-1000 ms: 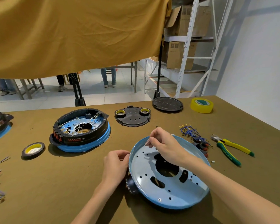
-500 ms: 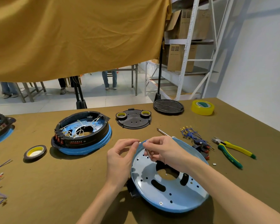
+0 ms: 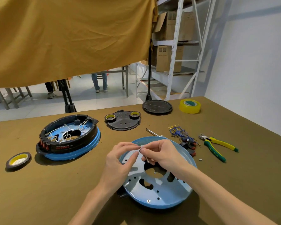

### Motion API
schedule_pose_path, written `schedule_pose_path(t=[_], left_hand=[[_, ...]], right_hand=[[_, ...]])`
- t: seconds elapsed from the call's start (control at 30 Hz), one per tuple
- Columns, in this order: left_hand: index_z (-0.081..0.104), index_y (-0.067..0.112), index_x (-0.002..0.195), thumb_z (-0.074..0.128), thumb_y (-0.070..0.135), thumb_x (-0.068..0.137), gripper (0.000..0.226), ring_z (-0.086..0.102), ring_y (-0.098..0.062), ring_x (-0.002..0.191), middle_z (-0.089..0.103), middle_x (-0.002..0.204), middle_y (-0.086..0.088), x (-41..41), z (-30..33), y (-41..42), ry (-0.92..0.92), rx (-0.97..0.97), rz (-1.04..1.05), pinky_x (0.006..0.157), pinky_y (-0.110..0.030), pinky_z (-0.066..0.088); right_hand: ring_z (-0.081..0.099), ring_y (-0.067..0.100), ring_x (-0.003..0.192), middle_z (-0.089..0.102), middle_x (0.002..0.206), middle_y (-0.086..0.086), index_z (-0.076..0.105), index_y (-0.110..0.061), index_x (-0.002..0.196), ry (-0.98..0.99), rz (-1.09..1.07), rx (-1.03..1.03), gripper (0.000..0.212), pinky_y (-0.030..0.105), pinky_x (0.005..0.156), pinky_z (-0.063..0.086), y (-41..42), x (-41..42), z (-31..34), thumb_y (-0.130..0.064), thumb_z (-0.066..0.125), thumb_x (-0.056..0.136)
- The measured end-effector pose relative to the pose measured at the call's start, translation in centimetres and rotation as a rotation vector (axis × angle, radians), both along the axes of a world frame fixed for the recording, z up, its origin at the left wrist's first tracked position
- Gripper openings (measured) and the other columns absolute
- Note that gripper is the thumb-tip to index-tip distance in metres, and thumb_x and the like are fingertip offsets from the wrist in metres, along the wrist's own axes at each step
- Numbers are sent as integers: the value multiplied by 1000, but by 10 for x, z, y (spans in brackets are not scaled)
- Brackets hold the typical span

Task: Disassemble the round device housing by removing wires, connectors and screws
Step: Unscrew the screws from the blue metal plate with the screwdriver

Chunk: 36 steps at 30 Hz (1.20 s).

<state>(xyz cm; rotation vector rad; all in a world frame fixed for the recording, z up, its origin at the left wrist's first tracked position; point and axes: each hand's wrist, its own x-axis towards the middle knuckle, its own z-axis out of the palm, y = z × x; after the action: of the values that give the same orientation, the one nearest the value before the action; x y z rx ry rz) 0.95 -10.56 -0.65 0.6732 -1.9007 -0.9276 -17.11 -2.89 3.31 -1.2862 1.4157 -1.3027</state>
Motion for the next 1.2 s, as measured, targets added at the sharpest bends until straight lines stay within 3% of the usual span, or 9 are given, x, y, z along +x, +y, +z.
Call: schedule_pose_path(t=[0.1, 0.17, 0.3, 0.4, 0.6, 0.77, 0.9, 1.0, 1.2], left_hand=[[57, 44, 139, 68, 20, 98, 49, 43, 2, 137, 53, 139, 31, 1, -4, -7, -211, 25, 13, 112, -26, 38], [46, 38, 150, 59, 0, 98, 65, 40, -4, 140, 48, 151, 18, 3, -3, -15, -207, 223, 38, 111, -31, 43], [58, 23, 141, 49, -16, 95, 61, 58, -3, 114, 63, 130, 4, 3, 1, -27, -68, 353, 141, 69, -15, 55], [66, 18, 130, 47, -19, 91, 57, 56, 3, 103, 64, 122, 5, 3, -2, -30, -54, 327, 233, 58, -5, 48], [69, 27, 116, 46, -18, 92, 56, 52, 10, 97, 62, 119, 8, 4, -9, -33, -46, 332, 293, 67, -10, 41], [71, 23, 119, 46, -15, 94, 52, 55, -13, 117, 62, 123, 5, 4, -13, -33, -34, 355, 289, 86, -30, 52], [71, 23, 117, 45, -14, 95, 50, 57, -22, 119, 62, 125, 2, 3, -14, -34, -27, 373, 280, 73, -30, 53], [71, 25, 113, 44, -15, 95, 51, 58, -24, 118, 62, 126, 1, 3, -15, -35, -19, 380, 280, 70, -31, 53], [71, 23, 113, 45, -15, 95, 50, 56, -30, 125, 62, 127, 0, 2, -15, -34, -39, 384, 301, 97, -56, 54]], right_hand=[[65, 10, 59, 75, 70, 0, 79, -15, 90, 238, -237, -169, 10, 19, 59, 51, 12, -27, 8, -13, 70, 95], [68, 7, 65, 74, 70, -7, 77, -23, 88, 392, -401, -197, 12, 18, 63, 52, 21, -57, 10, -16, 71, 94], [63, 0, 62, 72, 68, -8, 74, -23, 88, 574, -560, -38, 11, 10, 56, 42, 37, -104, -8, -15, 70, 94], [60, 0, 63, 71, 73, -6, 74, -21, 91, 706, -552, 114, 6, 11, 55, 39, 44, -119, -30, -17, 71, 94], [63, 11, 82, 70, 91, -2, 78, -20, 102, 913, -419, 238, 14, 27, 75, 50, 47, -117, -56, -26, 68, 95], [65, 10, 74, 69, 79, -5, 72, -21, 104, 861, -442, 202, 17, 29, 70, 52, 49, -121, -54, -27, 77, 89], [65, 2, 63, 69, 67, -10, 70, -23, 83, 813, -563, 202, 11, 18, 59, 48, 55, -138, -52, -24, 79, 88], [61, 4, 71, 66, 73, -11, 72, -29, 82, 845, -595, 241, 9, 25, 63, 47, 61, -149, -54, -28, 76, 90], [61, 0, 75, 72, 83, -10, 80, -27, 92, 875, -565, 256, 8, 26, 71, 50, 67, -154, -63, -30, 73, 94]])
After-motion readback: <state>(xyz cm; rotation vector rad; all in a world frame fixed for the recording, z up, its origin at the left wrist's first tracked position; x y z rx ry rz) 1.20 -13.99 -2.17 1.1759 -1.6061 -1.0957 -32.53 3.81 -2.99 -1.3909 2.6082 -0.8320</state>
